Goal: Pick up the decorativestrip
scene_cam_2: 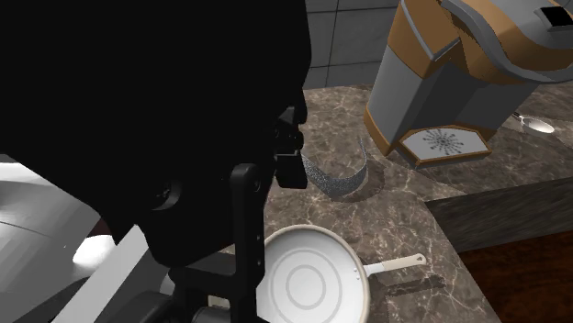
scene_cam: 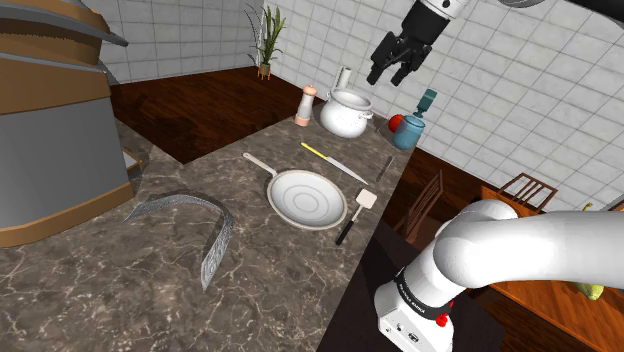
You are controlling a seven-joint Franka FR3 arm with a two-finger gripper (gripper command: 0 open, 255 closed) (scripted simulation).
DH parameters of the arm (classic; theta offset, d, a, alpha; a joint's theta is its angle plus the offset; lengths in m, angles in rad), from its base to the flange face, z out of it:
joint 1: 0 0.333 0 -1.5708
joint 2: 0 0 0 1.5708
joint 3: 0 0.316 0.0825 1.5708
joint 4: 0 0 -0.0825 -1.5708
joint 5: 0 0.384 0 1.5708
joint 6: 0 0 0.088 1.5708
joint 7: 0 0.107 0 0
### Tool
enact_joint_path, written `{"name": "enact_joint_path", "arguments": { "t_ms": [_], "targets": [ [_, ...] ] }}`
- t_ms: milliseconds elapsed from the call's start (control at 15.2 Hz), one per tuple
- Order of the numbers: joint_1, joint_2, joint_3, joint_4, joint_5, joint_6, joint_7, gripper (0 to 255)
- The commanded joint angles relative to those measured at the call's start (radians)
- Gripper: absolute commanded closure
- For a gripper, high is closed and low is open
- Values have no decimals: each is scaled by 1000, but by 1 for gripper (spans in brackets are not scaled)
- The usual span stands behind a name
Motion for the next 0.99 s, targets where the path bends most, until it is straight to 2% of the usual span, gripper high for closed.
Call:
{"name": "enact_joint_path", "arguments": {
  "t_ms": [0,462,924],
  "targets": [
    [0,0,0,0,0,0,0,0],
    [2,28,187,-84,51,36,249,0],
    [2,141,375,-97,105,80,503,0]
  ]
}}
